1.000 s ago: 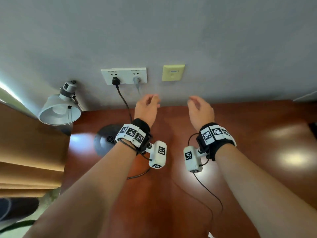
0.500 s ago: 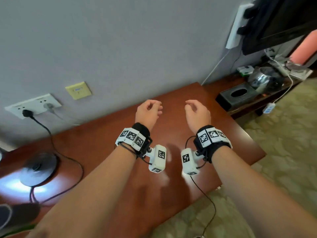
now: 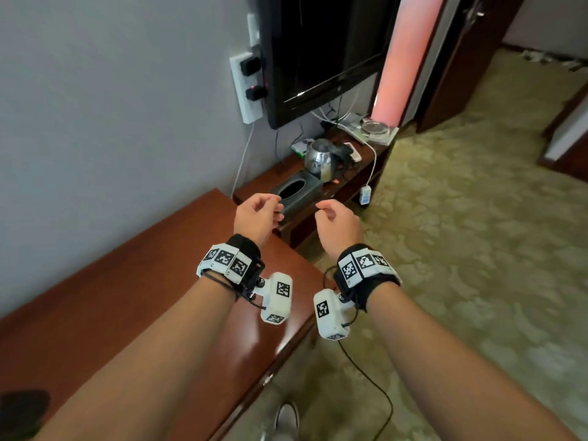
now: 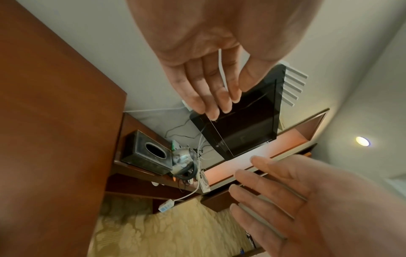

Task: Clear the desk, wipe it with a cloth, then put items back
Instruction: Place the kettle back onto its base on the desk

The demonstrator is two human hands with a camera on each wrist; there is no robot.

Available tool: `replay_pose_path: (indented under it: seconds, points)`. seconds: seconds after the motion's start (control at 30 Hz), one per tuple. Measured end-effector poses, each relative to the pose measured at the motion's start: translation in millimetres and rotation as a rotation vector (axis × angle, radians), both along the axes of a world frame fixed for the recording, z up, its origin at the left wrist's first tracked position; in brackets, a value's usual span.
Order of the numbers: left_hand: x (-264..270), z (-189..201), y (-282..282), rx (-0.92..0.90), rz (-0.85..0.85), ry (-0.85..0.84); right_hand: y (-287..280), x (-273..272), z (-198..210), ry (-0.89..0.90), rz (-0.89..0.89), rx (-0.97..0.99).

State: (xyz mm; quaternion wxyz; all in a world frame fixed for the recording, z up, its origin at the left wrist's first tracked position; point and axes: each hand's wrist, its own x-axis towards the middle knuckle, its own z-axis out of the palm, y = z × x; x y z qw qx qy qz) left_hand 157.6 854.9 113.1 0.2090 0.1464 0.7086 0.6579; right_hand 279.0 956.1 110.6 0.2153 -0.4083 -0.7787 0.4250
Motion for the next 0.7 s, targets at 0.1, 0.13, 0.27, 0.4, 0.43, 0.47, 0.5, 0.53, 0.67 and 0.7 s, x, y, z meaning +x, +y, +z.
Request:
replay_pose_path:
  seconds: [0.1,0.13,0.27,0.4,0.43,0.47,0.5,0.53,0.67,0.7]
  points:
    - [-3,-7,54,-0.002,-0.035,0.002,49,-2,-1,-0.008,-0.021,0.012]
    - [-6,-8,71,0.007,-0.036,-0.002,66,-5,-3,-0.01,-0.019,0.02]
    - [-26,-16,133,0.012,-0.036,0.001,137,-25,-10,-0.058,0.007,0.056]
    - [-57,-17,195,0.004,-0.024,-0.032,210,-53,-2,-0.11,0.04,0.087]
    - [-65,-17,208,-0.009,-0.021,-0.03,227,-60,3,-0.112,0.038,0.107]
    - [-72,-17,220,-0.018,-0.023,-0.024,243,-66,7,-0.112,0.033,0.128]
    - [-78,-17,232,-0.026,-0.029,-0.023,258,-71,11,-0.115,0.028,0.139]
    - [-84,-17,243,-0.034,-0.035,-0.024,273,-77,14,-0.113,0.023,0.137]
    - [-103,-21,283,-0.064,-0.053,-0.052,323,-94,12,-0.137,0.035,0.118]
    - [-109,-22,296,-0.073,-0.043,-0.053,338,-102,10,-0.147,0.041,0.118]
